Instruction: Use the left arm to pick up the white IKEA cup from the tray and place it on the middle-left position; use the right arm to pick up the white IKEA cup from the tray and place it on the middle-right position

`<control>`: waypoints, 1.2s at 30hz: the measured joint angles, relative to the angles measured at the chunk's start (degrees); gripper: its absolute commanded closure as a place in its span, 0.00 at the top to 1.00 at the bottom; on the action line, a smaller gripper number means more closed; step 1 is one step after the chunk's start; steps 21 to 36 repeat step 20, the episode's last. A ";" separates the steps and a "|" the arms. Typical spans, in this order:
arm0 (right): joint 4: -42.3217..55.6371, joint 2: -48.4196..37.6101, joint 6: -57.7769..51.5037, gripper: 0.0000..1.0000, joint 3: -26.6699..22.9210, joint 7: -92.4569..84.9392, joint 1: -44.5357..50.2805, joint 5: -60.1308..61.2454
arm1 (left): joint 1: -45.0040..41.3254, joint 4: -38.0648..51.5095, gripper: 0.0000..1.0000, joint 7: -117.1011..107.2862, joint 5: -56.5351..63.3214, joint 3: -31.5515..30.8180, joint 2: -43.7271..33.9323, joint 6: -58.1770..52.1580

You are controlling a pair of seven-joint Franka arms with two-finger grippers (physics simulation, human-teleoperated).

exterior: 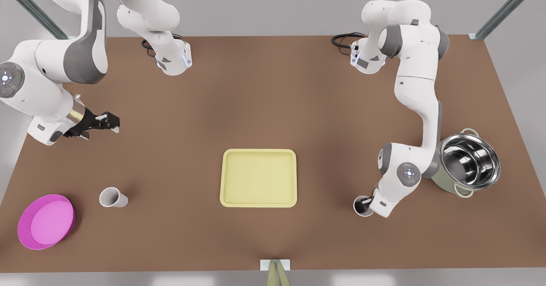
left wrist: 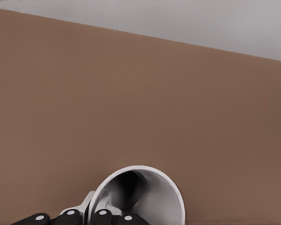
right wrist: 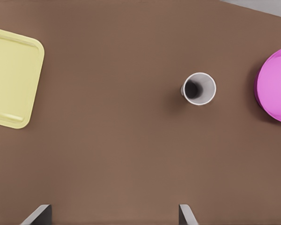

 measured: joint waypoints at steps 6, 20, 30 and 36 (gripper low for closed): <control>0.04 0.32 0.06 1.00 0.38 1.79 0.93 -0.19 | 0.01 -0.12 1.00 4.99 -0.86 -0.09 0.85 1.01; 0.04 4.15 0.69 1.00 -0.07 4.24 -1.66 -0.49 | 0.36 -0.37 1.00 14.26 -2.39 0.35 -33.93 -31.12; 0.04 4.15 0.69 1.00 -0.07 4.24 -1.66 -0.49 | 0.36 -0.37 1.00 14.26 -2.39 0.35 -33.93 -31.12; 0.04 4.15 0.69 1.00 -0.07 4.24 -1.66 -0.49 | 0.36 -0.37 1.00 14.26 -2.39 0.35 -33.93 -31.12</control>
